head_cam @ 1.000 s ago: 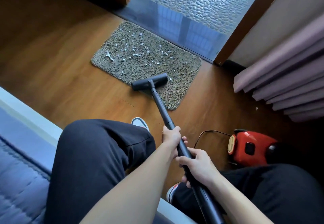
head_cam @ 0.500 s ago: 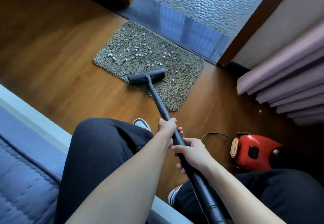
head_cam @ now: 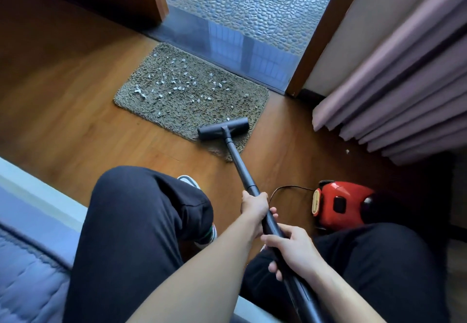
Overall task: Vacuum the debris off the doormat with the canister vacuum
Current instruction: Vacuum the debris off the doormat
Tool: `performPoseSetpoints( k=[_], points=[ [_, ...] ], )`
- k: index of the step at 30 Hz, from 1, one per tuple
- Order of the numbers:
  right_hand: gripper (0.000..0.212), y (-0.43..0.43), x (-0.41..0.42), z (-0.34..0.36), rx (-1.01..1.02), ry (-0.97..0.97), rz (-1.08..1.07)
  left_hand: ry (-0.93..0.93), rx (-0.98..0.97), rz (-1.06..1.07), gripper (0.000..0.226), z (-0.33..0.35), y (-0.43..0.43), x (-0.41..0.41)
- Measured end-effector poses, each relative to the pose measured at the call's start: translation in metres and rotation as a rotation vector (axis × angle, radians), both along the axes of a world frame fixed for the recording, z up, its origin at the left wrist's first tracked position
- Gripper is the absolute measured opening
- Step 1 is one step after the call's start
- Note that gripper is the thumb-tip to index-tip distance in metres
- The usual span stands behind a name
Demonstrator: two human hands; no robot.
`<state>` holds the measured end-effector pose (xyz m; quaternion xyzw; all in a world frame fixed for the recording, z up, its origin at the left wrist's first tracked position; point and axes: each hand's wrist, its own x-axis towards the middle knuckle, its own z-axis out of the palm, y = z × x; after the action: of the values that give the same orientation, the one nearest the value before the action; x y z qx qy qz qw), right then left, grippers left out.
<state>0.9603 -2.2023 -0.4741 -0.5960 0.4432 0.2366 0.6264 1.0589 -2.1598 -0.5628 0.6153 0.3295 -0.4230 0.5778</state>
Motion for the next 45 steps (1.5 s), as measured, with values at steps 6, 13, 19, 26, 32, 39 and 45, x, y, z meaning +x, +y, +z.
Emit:
performPoseSetpoints(
  k=[6,13,19,26,32,39,45],
  points=[
    [0.017,-0.015,0.011,-0.010,-0.045,0.023,-0.003,-0.029,0.012,-0.035,0.026,-0.004,-0.019,0.015],
    [0.016,-0.019,0.054,-0.016,-0.019,0.013,-0.049,-0.061,0.008,-0.033,0.013,-0.011,-0.028,0.059],
    [0.022,-0.020,0.089,-0.017,0.019,-0.014,-0.067,-0.070,0.004,-0.045,0.012,-0.020,-0.032,0.095],
    [0.022,-0.023,0.108,-0.020,0.045,-0.027,-0.101,-0.067,-0.003,-0.048,0.013,-0.019,-0.035,0.116],
    [0.017,-0.020,0.079,-0.011,0.048,0.003,-0.064,-0.027,-0.001,-0.044,0.012,-0.010,-0.027,0.086],
    [0.010,-0.010,0.023,-0.006,0.033,0.013,-0.003,-0.004,-0.006,-0.012,0.009,-0.003,-0.011,0.026],
    [0.011,0.001,0.023,-0.004,0.001,-0.007,0.015,-0.020,-0.005,0.002,0.011,-0.002,-0.001,0.024]
  ],
)
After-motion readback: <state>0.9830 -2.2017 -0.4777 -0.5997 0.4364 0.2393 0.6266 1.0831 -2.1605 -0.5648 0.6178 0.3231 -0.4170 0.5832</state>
